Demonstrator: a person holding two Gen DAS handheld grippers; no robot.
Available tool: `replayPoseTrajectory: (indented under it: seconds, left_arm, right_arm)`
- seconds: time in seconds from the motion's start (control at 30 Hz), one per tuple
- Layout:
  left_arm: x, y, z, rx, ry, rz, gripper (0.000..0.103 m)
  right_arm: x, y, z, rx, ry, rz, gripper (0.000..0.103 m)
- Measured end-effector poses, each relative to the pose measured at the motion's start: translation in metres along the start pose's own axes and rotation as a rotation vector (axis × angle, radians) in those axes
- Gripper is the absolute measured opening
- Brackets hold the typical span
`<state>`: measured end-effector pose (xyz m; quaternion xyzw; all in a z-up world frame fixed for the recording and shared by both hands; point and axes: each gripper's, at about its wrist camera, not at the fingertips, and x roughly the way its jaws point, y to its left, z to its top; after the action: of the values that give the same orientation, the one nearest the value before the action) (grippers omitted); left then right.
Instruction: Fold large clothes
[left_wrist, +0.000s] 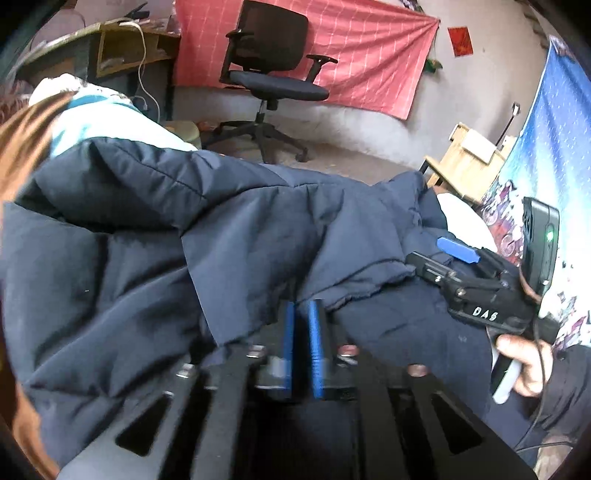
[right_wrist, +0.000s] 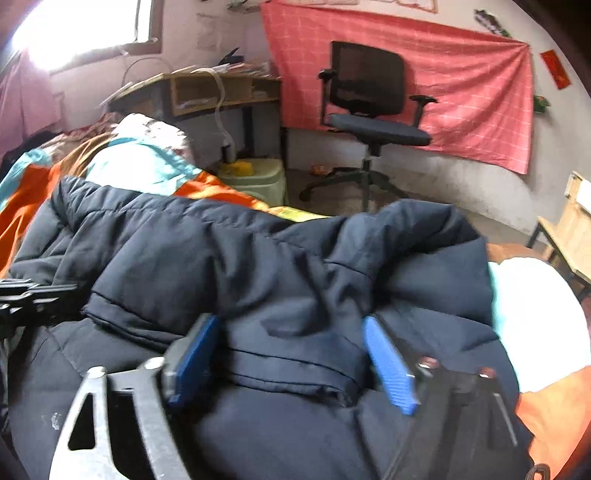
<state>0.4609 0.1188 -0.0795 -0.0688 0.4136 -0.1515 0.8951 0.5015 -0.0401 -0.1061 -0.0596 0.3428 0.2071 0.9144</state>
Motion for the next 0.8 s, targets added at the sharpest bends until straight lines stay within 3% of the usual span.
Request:
replayPoseTrajectory:
  seconds: [0.07,0.1,0.13,0.17,0.33,0.8]
  left_arm:
    - [-0.007,-0.009,-0.002,0.003,-0.008,-0.007,0.055]
    - [-0.015,-0.016,-0.004,-0.001,-0.034,0.003,0.065]
    - [-0.018,-0.021,-0.005,-0.008,-0.057,0.023,0.083]
    - [-0.025,-0.024,-0.007,-0.018,-0.088,0.045,0.086]
    - [-0.05,-0.036,-0.013,-0.064,-0.136,0.084,0.086]
    - [-0.124,-0.095,-0.035,-0.026,-0.248,0.211,0.091]
  right_arm:
    - [-0.005,-0.007,0.0,0.037,0.02,0.034,0.086]
    - [-0.007,-0.008,0.0,0.043,0.023,0.041,0.086]
    - [-0.011,-0.009,0.0,0.048,0.024,0.051,0.086]
    - [-0.017,-0.009,0.0,0.049,0.02,0.06,0.086]
    - [-0.05,-0.008,0.003,0.04,-0.031,0.096,0.089]
    - [-0.144,-0.005,-0.003,0.036,-0.123,0.162,0.1]
